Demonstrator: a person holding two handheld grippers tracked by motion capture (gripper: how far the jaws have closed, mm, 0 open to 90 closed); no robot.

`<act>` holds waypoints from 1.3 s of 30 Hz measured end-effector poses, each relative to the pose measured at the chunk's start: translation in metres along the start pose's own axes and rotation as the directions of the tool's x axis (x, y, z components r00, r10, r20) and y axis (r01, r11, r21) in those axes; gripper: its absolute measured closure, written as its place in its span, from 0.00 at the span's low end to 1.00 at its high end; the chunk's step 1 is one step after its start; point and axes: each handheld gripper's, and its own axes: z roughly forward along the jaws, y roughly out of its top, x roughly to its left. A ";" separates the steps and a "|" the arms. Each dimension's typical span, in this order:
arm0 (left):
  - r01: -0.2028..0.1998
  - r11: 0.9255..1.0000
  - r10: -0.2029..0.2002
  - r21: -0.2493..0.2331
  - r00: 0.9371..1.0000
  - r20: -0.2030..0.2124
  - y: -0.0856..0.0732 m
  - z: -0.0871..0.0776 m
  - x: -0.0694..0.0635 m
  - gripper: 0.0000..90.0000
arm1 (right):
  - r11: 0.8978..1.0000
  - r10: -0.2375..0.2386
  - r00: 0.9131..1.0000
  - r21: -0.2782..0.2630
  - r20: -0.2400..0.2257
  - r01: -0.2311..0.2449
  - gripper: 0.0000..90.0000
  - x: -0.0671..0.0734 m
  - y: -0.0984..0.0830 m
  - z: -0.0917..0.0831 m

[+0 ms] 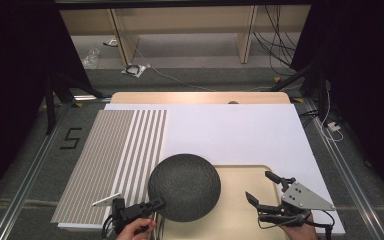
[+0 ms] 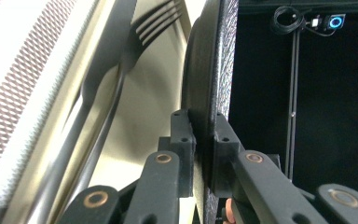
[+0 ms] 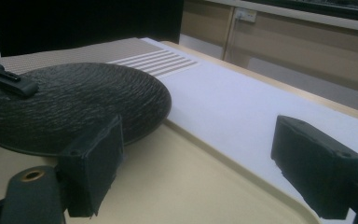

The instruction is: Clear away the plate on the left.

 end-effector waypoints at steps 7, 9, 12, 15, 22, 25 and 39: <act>-0.017 0.999 0.018 0.037 1.000 -0.012 -0.007 0.010 -0.001 0.92 | 1.000 0.000 1.000 0.000 0.000 0.000 0.20 0.000 0.000 0.000; -0.024 0.999 0.024 0.049 1.000 -0.015 -0.009 0.013 -0.001 0.92 | 1.000 0.000 1.000 -0.002 -0.001 0.000 0.20 0.000 0.000 0.000; -0.031 0.997 0.033 0.069 0.999 -0.027 -0.012 0.018 -0.002 0.92 | 1.000 -0.002 1.000 -0.005 0.000 0.002 0.20 0.000 0.000 0.001; -0.034 0.996 0.037 0.088 0.999 -0.036 -0.016 0.023 -0.001 0.92 | 1.000 0.000 1.000 -0.004 -0.001 0.000 0.20 0.000 0.000 0.000; -0.053 0.991 0.059 0.123 0.997 -0.048 -0.021 0.031 -0.003 0.92 | 1.000 -0.003 1.000 -0.001 -0.001 0.003 0.20 0.000 0.000 0.000; -0.057 0.990 0.064 0.131 0.997 -0.051 -0.023 0.034 -0.004 0.91 | 1.000 0.000 1.000 -0.003 0.000 0.000 0.20 0.000 0.000 0.000; -0.084 0.981 0.097 0.178 0.993 -0.069 -0.027 0.047 -0.007 0.91 | 1.000 0.002 1.000 0.002 -0.002 -0.002 0.20 0.000 0.000 0.000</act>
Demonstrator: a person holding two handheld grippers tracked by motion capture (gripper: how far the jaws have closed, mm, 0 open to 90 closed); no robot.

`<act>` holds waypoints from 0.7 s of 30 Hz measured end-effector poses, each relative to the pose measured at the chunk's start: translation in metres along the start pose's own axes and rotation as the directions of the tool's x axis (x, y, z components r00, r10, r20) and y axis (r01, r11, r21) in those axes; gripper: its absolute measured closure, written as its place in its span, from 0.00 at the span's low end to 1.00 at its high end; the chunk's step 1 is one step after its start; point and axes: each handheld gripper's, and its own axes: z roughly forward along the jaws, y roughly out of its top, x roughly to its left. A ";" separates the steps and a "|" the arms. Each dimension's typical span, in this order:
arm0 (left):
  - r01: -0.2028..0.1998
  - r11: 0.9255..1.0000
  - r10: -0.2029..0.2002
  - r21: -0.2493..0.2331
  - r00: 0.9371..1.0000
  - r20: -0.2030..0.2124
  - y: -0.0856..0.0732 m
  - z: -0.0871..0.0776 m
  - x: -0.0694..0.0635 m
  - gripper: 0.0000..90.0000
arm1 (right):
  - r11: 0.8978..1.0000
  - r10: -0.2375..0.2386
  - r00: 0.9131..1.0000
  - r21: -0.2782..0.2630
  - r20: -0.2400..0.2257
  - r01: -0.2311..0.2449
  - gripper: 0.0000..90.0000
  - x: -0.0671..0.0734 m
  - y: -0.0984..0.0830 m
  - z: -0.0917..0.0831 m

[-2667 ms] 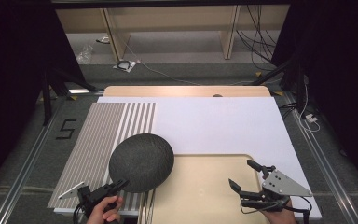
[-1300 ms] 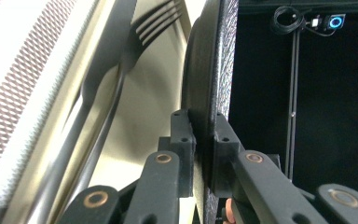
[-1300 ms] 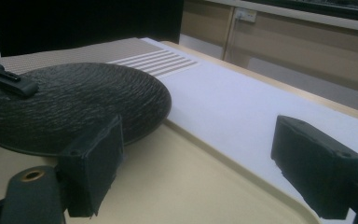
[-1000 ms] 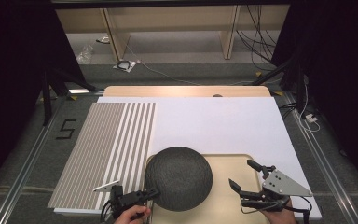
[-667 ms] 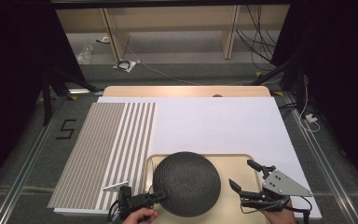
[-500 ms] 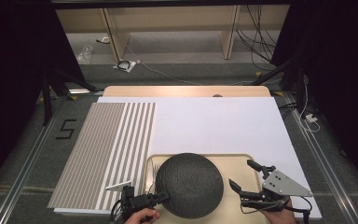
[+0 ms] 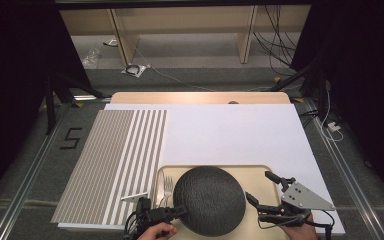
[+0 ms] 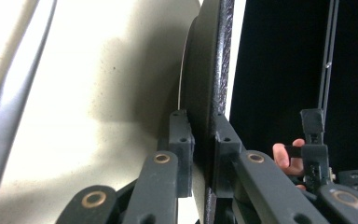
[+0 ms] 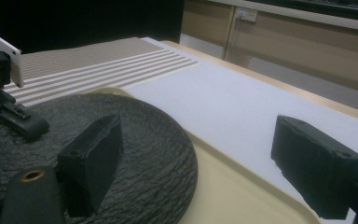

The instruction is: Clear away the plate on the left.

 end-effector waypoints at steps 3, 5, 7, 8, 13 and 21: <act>-0.003 1.000 0.003 0.008 1.000 -0.004 -0.001 0.003 0.000 0.91 | 1.000 -0.001 1.000 -0.003 -0.001 0.001 0.20 0.000 0.000 0.000; -0.001 1.000 0.001 0.016 1.000 -0.005 -0.001 0.005 -0.001 0.91 | 1.000 -0.002 1.000 -0.003 -0.001 0.002 0.20 0.000 0.000 0.000; -0.008 1.000 0.008 0.021 1.000 -0.007 -0.002 0.007 -0.002 0.90 | 1.000 -0.001 1.000 -0.004 -0.001 0.001 0.20 0.000 0.000 0.000; -0.006 1.000 0.006 0.026 1.000 -0.008 -0.002 0.008 -0.002 0.90 | 1.000 0.000 1.000 -0.004 -0.001 0.000 0.20 0.000 0.000 0.000; -0.010 0.999 0.010 0.040 1.000 -0.005 -0.002 0.011 -0.003 0.90 | 1.000 0.000 1.000 0.004 0.001 0.000 0.20 0.000 0.000 0.000; -0.033 0.999 0.034 0.040 0.999 -0.029 -0.003 0.010 -0.005 0.90 | 1.000 0.002 1.000 0.000 -0.001 -0.002 0.20 0.000 0.000 0.000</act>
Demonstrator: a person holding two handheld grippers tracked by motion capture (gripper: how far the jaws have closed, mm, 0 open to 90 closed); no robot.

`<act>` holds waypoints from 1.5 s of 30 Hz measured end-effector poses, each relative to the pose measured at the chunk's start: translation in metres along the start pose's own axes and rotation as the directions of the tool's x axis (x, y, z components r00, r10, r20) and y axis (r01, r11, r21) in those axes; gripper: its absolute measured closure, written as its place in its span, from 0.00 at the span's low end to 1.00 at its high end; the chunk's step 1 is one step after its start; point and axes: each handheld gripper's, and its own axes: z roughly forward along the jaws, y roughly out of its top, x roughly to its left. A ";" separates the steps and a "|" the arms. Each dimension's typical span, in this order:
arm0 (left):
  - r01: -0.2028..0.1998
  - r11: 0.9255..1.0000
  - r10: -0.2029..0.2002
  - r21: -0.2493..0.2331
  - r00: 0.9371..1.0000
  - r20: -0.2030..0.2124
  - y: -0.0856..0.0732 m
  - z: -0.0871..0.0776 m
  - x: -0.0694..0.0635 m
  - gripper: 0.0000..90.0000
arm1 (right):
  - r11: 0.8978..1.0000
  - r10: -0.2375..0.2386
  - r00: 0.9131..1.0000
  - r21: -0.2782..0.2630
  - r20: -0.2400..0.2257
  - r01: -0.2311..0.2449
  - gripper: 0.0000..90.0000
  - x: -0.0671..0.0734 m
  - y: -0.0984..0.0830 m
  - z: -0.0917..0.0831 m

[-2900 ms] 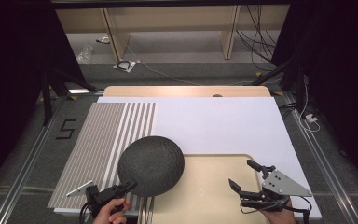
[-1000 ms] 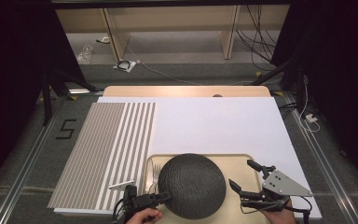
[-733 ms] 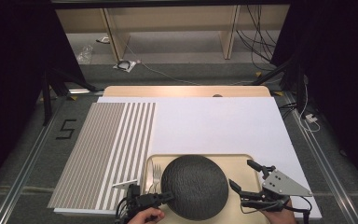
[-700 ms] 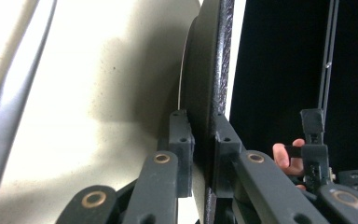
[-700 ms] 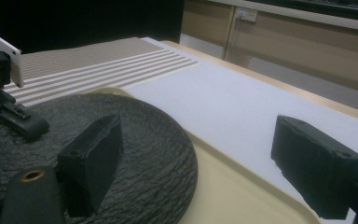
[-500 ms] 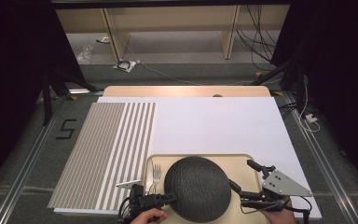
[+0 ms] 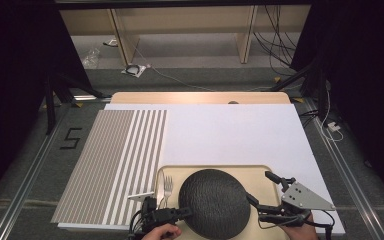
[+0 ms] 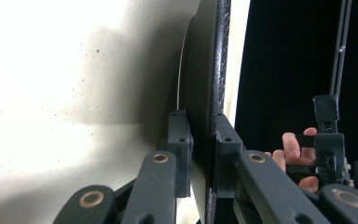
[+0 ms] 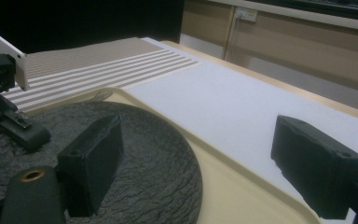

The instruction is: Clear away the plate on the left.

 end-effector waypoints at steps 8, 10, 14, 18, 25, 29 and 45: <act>0.021 1.000 -0.021 0.009 1.000 -0.020 -0.001 -0.001 0.004 0.91 | 1.000 -0.004 1.000 0.004 0.001 0.004 0.20 0.000 0.000 0.000; 0.024 1.000 -0.023 0.014 1.000 -0.020 -0.001 -0.001 0.006 0.91 | 1.000 -0.004 1.000 0.000 -0.001 0.004 0.20 0.000 0.000 0.000; 0.022 0.999 -0.022 0.025 0.999 -0.028 -0.001 0.000 0.009 0.91 | 1.000 -0.006 1.000 0.005 -0.003 0.006 0.20 0.001 0.000 0.000; 0.021 0.999 -0.020 0.037 1.000 -0.024 -0.001 0.000 0.010 0.87 | 1.000 -0.006 1.000 0.003 -0.003 0.006 0.20 0.001 0.000 0.000; 0.014 0.997 -0.012 0.072 0.999 -0.036 -0.001 0.002 0.007 0.69 | 1.000 -0.005 1.000 0.002 -0.005 0.005 0.20 0.001 0.000 0.000; -0.004 0.997 0.007 0.083 0.999 -0.032 -0.001 0.001 0.004 0.61 | 1.000 -0.005 1.000 0.001 -0.004 0.005 0.20 0.001 0.000 0.000; -0.125 0.992 0.127 0.023 0.989 -0.077 0.015 -0.017 -0.008 0.42 | 1.000 -0.007 1.000 -0.001 -0.006 0.007 0.20 0.001 0.000 0.000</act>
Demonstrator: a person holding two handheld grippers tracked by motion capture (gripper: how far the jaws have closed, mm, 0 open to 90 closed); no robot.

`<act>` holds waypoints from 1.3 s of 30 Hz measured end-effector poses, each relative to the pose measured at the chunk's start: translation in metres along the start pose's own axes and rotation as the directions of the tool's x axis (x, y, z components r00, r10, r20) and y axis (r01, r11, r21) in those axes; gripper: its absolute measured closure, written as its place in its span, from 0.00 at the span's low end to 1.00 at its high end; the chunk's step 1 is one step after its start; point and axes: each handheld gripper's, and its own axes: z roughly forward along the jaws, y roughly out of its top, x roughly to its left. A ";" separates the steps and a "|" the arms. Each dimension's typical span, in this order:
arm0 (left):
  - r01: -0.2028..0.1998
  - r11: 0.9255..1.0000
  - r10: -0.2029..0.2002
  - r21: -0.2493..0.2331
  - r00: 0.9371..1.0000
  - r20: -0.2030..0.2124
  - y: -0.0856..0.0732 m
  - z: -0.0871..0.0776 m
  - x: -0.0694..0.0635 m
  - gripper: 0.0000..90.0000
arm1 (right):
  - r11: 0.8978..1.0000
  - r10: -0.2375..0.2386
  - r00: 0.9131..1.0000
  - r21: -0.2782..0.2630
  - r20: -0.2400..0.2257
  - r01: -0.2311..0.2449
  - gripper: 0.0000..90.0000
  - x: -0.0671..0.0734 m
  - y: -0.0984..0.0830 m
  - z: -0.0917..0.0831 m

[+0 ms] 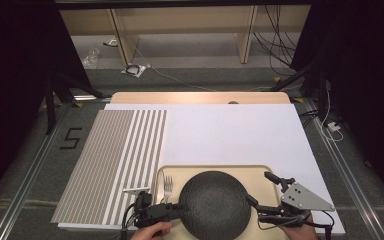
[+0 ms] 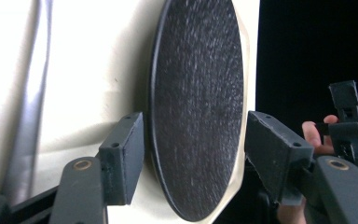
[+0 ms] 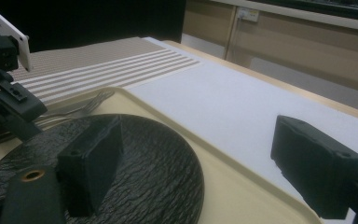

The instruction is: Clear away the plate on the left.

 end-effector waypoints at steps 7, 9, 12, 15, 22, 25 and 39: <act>-0.054 0.998 0.053 -0.032 0.998 -0.013 0.008 -0.008 -0.004 0.40 | 1.000 0.002 1.000 -0.001 0.000 -0.002 0.20 0.000 0.000 0.000; -0.080 0.996 0.079 -0.048 0.997 -0.018 0.011 -0.012 -0.005 0.40 | 1.000 0.002 1.000 -0.001 -0.001 -0.002 0.20 0.000 0.000 0.000; -0.111 0.991 0.109 -0.071 0.994 -0.027 0.015 -0.016 -0.006 0.40 | 1.000 -0.001 1.000 0.003 -0.001 0.001 0.20 0.000 0.000 0.000; -0.147 0.985 0.145 -0.087 0.989 -0.034 0.018 -0.021 -0.008 0.39 | 1.000 0.001 1.000 0.003 -0.001 -0.001 0.20 0.000 0.000 0.000; -0.303 0.945 0.294 -0.127 0.952 -0.083 0.025 -0.031 -0.018 0.39 | 1.000 -0.001 1.000 0.003 -0.003 0.001 0.20 0.000 0.000 0.000; -0.363 0.922 0.352 -0.137 0.931 -0.097 0.027 -0.036 -0.023 0.38 | 1.000 0.001 1.000 0.003 -0.003 -0.001 0.20 0.000 0.000 0.000; -0.549 0.814 0.531 -0.190 0.835 -0.140 0.030 -0.049 -0.037 0.36 | 1.000 0.004 1.000 0.000 -0.004 -0.004 0.20 0.000 0.000 0.000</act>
